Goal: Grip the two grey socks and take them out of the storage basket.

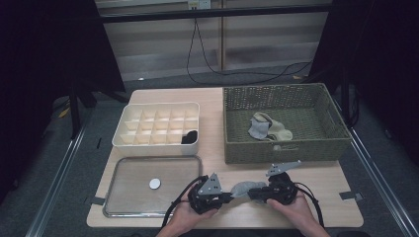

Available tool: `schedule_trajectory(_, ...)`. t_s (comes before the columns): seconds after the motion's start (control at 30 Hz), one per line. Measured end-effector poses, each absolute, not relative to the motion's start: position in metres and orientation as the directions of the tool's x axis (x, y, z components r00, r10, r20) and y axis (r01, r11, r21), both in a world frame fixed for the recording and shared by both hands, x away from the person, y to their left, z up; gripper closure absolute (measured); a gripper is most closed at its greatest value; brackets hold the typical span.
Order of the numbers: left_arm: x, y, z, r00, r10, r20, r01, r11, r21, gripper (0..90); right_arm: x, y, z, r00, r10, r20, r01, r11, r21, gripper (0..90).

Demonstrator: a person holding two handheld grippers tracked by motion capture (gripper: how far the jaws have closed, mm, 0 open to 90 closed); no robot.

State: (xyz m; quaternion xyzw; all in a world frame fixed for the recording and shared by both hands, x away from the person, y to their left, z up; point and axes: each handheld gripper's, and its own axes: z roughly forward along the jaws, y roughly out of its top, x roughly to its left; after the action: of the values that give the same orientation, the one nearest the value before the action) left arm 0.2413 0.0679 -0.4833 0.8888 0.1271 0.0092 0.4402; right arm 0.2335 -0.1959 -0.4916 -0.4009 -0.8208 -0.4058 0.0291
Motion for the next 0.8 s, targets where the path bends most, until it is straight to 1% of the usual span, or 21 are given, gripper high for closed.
schedule_trajectory(0.07, 0.241, 0.069, -0.482, 0.966, 0.230, -0.116, 0.228, -0.553, 0.802, 81.6, 0.234, -0.195, -0.494, -0.673, 0.638, 0.374, 0.686, 0.349, 0.639, 82.1)
schedule_trajectory(0.17, 0.246, 0.073, -0.479, 0.958, 0.237, -0.164, 0.266, -0.502, 0.823, 72.7, 0.235, -0.194, -0.496, -0.676, 0.635, 0.373, 0.685, 0.356, 0.635, 79.7)
schedule_trajectory(0.23, 0.250, 0.075, -0.478, 0.950, 0.248, -0.192, 0.291, -0.470, 0.834, 71.2, 0.235, -0.192, -0.497, -0.681, 0.631, 0.373, 0.684, 0.365, 0.632, 79.1)
schedule_trajectory(0.33, 0.254, 0.072, -0.480, 0.943, 0.258, -0.209, 0.313, -0.481, 0.819, 73.1, 0.235, -0.190, -0.497, -0.685, 0.627, 0.372, 0.682, 0.371, 0.630, 78.7)
schedule_trajectory(0.53, 0.261, 0.056, -0.495, 0.942, 0.251, -0.222, 0.328, -0.555, 0.765, 77.8, 0.234, -0.196, -0.490, -0.683, 0.623, 0.380, 0.675, 0.341, 0.655, 76.0)
schedule_trajectory(0.67, 0.262, 0.053, -0.499, 0.941, 0.269, -0.206, 0.330, -0.590, 0.737, 78.0, 0.234, -0.201, -0.487, -0.676, 0.632, 0.379, 0.675, 0.325, 0.663, 74.4)
schedule_trajectory(0.77, 0.261, 0.051, -0.501, 0.934, 0.290, -0.207, 0.345, -0.595, 0.726, 77.6, 0.233, -0.205, -0.482, -0.674, 0.637, 0.375, 0.670, 0.311, 0.675, 74.8)
schedule_trajectory(0.8, 0.261, 0.051, -0.500, 0.939, 0.285, -0.194, 0.333, -0.609, 0.720, 77.6, 0.232, -0.207, -0.481, -0.671, 0.641, 0.373, 0.670, 0.308, 0.676, 75.7)
